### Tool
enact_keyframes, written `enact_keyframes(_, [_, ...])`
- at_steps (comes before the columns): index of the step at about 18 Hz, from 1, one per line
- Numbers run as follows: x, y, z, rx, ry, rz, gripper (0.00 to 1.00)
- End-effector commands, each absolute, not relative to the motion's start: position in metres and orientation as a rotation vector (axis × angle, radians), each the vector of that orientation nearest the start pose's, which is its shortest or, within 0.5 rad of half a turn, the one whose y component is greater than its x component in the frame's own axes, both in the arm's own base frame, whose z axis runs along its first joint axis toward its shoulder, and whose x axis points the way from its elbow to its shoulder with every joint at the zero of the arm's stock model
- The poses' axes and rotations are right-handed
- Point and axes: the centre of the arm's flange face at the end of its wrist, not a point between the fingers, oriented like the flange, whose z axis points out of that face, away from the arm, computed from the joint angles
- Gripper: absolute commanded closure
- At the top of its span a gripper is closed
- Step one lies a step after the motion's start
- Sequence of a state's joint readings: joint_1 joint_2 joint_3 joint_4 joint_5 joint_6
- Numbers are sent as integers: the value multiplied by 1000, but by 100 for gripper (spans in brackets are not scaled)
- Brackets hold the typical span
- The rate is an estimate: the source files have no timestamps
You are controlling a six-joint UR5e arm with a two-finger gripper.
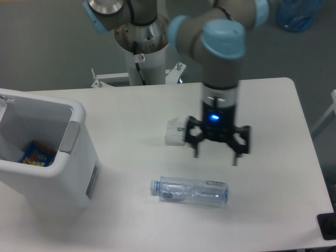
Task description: Open the trash can
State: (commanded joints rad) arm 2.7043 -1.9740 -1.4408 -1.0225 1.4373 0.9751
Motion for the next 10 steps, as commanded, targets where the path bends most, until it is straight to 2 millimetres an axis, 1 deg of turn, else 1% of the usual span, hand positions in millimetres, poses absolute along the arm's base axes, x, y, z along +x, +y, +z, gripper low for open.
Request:
enact_keyframes(2, [-556, 416, 373, -2959, -54, 171, 0])
enact_keyframes(3, [-560, 414, 374, -2994, 32, 184, 0])
enact_keyframes(5, [-557, 413, 369, -3049, 190, 201, 0])
enact_keyframes(6, [-555, 412, 364, -3065, 218, 201, 0])
enact_keyframes(10, [-549, 410, 355, -3076, 220, 190, 0])
